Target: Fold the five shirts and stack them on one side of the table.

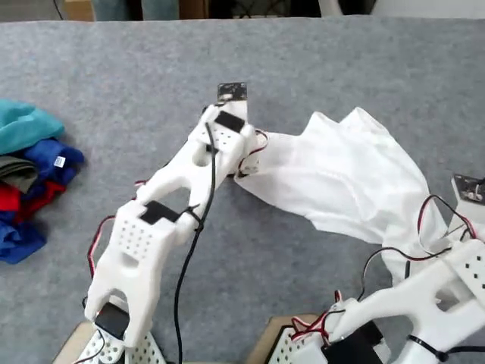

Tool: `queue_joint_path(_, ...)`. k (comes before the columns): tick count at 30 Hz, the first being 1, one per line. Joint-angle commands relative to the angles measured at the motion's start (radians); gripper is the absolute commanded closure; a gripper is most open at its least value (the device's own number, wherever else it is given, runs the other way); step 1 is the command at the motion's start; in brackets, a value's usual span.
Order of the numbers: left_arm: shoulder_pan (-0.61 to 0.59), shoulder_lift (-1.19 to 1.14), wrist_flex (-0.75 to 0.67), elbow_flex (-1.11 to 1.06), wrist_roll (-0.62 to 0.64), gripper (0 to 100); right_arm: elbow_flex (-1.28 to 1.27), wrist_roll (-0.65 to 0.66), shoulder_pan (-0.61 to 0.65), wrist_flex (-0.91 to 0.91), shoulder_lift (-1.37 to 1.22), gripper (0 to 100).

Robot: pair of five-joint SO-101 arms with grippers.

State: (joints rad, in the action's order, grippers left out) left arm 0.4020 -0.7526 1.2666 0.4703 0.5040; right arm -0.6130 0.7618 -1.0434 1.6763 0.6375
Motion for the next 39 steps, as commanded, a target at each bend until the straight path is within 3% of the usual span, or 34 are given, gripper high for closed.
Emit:
queue_joint_path(1,-0.015,-0.049,0.166,0.140,-0.040,97,0.019,0.011,-0.020,0.005,-0.001,71.2)
queue_joint_path(9,-0.240,-0.048,0.497,0.489,-0.117,97,0.024,0.009,-0.014,0.005,-0.001,71.2)
queue_joint_path(18,-0.733,0.160,0.494,0.549,-0.209,97,0.105,0.009,0.003,0.005,-0.002,71.2)
queue_joint_path(23,-0.955,0.336,0.493,0.642,-0.253,97,0.117,0.003,0.126,0.009,-0.002,71.2)
queue_joint_path(27,-1.075,0.448,0.483,0.822,-0.250,97,0.117,-0.077,0.238,0.011,-0.002,71.2)
queue_joint_path(32,-1.024,0.539,0.408,1.073,-0.250,97,0.116,-0.147,0.361,0.011,-0.002,71.2)
queue_joint_path(35,-0.831,0.565,0.402,1.181,-0.256,97,0.117,-0.167,0.400,0.008,-0.002,71.2)
queue_joint_path(39,-0.476,0.568,0.459,1.173,-0.250,97,0.119,-0.167,0.402,0.006,-0.002,71.2)
